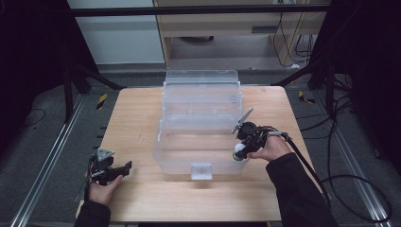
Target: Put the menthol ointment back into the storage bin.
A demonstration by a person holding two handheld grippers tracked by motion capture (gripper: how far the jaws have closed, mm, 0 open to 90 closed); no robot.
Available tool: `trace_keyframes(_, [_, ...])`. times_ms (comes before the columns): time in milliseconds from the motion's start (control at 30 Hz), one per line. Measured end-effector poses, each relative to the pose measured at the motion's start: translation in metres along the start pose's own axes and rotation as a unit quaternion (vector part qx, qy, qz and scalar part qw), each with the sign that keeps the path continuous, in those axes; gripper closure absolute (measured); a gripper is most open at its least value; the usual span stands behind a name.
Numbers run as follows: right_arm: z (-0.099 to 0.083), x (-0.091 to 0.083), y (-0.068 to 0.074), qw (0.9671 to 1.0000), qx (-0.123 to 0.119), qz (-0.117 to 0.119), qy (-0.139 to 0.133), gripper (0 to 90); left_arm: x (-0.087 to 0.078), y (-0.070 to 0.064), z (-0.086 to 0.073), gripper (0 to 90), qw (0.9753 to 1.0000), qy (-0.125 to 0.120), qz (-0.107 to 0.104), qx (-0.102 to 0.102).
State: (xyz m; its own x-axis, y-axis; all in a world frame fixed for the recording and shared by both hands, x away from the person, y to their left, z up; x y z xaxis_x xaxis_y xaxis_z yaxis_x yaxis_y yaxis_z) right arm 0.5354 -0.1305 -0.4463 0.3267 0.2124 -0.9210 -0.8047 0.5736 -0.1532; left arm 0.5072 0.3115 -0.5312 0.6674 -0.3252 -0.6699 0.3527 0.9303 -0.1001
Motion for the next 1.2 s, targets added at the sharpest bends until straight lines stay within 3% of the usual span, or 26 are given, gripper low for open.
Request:
trace_keyframes(733, [-0.005,0.021,0.006,0.9996,-0.025,0.011,0.012,50.0,0.0,0.0,0.0,22.7,1.0,0.001,-0.001,0.001])
trace_keyframes(1033, [-0.006,0.023,0.007,0.9996,-0.022,0.01,0.018,49.6,0.0,0.0,0.0,22.7,1.0,0.002,-0.002,0.001])
trace_keyframes(1200, [-0.005,0.021,0.006,0.9997,-0.02,0.011,0.008,48.1,0.0,0.0,0.0,22.7,1.0,0.002,-0.002,0.001])
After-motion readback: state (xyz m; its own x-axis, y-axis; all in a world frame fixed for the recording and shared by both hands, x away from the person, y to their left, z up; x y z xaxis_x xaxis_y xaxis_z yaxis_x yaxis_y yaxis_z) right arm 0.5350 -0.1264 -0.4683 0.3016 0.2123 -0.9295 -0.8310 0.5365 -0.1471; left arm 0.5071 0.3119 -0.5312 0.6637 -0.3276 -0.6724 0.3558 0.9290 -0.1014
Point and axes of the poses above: each handheld gripper's, and its own axes: x roughly forward along the jaws, z roughly out of its top, y roughly to its left, the point moved 7 cm from there along x, roughly forward along the jaws, and after that the axes turned 9 degrees about -z, right-handed, at the moved point
